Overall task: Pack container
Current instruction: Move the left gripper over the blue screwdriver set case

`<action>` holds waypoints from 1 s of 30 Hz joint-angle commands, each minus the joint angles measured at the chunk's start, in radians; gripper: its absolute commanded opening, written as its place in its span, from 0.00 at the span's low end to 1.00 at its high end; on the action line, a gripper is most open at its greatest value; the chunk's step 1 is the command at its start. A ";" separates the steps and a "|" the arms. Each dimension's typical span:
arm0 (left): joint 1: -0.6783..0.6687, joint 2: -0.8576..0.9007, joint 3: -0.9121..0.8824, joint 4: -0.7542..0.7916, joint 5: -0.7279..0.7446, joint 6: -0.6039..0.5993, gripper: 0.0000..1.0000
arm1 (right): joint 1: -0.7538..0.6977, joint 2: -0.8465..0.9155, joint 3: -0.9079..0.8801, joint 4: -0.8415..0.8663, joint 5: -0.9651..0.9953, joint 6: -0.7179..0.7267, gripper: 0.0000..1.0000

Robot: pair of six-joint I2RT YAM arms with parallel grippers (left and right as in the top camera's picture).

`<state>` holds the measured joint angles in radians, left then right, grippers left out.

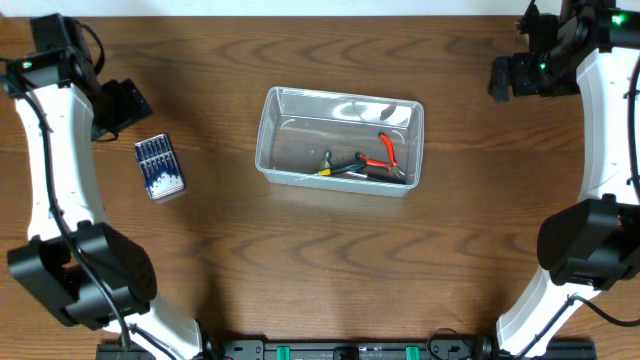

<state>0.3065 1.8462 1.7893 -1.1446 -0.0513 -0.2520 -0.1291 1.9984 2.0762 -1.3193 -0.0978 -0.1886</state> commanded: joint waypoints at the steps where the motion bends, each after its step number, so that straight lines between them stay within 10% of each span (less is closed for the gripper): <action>1: 0.002 -0.006 0.001 -0.002 0.011 -0.016 0.98 | -0.008 0.004 0.002 0.002 -0.008 -0.011 0.99; 30: -0.094 0.250 -0.002 -0.021 0.072 -0.056 0.98 | -0.008 0.004 0.002 -0.015 -0.008 -0.011 0.99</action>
<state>0.2085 2.0590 1.7893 -1.1568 -0.0166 -0.3054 -0.1291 1.9984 2.0762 -1.3273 -0.0978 -0.1886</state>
